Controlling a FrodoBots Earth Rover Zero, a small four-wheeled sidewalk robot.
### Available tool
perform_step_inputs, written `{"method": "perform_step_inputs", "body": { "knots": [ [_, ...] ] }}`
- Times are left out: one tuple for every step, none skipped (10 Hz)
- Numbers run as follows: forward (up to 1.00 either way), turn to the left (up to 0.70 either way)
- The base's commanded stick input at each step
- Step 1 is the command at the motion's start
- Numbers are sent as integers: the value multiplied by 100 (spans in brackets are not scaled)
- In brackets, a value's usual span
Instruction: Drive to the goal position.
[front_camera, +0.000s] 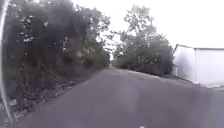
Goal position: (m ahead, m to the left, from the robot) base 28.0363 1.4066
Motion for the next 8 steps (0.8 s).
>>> {"method": "perform_step_inputs", "body": {
  "knots": [
    [70,2],
    [70,2],
    [70,2],
    [70,2],
    [70,2],
    [70,2],
    [70,2],
    [70,2]
  ]
}}
